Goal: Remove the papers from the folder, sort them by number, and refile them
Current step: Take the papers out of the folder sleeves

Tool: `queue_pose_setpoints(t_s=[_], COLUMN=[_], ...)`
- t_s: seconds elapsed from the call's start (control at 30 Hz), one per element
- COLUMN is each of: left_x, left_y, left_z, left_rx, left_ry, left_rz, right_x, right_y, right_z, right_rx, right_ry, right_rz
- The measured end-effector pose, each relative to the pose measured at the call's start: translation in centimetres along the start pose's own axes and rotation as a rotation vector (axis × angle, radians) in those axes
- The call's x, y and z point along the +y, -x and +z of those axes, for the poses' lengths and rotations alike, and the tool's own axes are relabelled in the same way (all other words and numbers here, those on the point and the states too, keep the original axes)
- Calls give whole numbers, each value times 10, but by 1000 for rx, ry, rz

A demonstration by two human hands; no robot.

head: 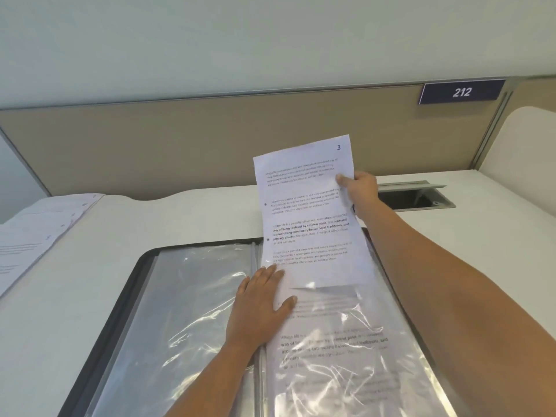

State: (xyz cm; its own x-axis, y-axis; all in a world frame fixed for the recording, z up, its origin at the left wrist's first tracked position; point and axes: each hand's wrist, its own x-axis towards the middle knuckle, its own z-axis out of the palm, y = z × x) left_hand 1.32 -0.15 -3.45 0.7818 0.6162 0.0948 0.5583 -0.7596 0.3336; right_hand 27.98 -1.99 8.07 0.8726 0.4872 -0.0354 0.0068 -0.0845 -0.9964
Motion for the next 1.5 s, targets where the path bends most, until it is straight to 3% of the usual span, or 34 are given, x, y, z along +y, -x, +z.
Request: queue_pose_setpoints(t_s=[0.2, 0.57, 0.77, 1.1, 1.2, 1.3, 1.37, 1.5], left_x=[1, 3, 6, 19, 31, 43, 31, -17], left_y=[0, -1, -1, -14, -24, -23, -12, 20], left_z=[-2, -5, -8, -25, -32, -47, -54, -60], left_rx=[1, -10, -40, -136, -144, 14, 112, 119], left_ry=[-20, -10, 6, -183, 48, 584, 819, 1156], left_rz=[1, -2, 2, -16, -24, -67, -86, -270], right_x=[-40, -81, -69, -58, -56, -44, -35, -19], right_y=[-3, 3, 22, 60, 77, 91, 102, 123], right_z=[10, 6, 1, 2, 6, 10, 10, 6], right_rx=[61, 150, 196, 51, -22, -100, -121, -147], right_ry=[-129, -688, -718, -738, -691, -608, -567, -483], right_rz=[-106, -27, 93, 228, 250, 248, 252, 250])
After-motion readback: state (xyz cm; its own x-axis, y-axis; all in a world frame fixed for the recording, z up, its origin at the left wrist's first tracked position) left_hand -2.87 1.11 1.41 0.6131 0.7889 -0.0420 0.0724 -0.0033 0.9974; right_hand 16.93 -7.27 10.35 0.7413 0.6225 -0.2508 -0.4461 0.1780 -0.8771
